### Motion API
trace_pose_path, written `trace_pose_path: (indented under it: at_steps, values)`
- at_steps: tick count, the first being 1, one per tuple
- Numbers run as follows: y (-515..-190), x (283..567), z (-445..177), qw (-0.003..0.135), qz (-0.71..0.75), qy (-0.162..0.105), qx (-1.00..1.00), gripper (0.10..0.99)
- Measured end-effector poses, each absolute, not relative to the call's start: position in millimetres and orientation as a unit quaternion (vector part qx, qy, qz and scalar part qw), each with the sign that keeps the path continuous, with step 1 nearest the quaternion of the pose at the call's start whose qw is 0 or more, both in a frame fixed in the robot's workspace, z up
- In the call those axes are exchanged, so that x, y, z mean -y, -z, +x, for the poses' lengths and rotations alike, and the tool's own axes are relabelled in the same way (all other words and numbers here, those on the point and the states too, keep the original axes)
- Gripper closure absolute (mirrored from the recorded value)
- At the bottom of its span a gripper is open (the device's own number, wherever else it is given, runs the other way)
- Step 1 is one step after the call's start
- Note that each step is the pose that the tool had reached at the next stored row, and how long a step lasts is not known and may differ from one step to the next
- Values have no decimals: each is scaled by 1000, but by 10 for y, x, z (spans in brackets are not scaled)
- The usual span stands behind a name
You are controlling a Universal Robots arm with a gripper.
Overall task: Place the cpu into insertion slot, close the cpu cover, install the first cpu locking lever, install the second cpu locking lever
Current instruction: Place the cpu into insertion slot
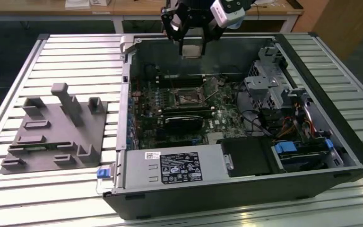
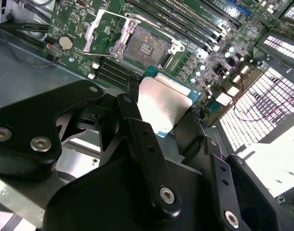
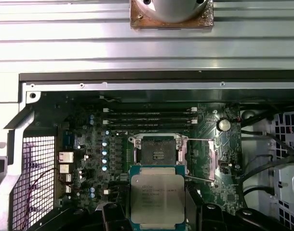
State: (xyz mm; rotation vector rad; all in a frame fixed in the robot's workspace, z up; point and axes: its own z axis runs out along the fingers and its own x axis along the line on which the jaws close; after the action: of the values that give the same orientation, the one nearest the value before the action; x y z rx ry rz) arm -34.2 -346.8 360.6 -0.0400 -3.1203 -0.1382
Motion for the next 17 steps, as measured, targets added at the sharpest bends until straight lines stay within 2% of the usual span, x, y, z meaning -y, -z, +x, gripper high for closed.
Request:
trace_pose_path:
  at_steps: [17]
  values:
    - [-3428, 3468, -341, 8, -13, 43, 999, 545]
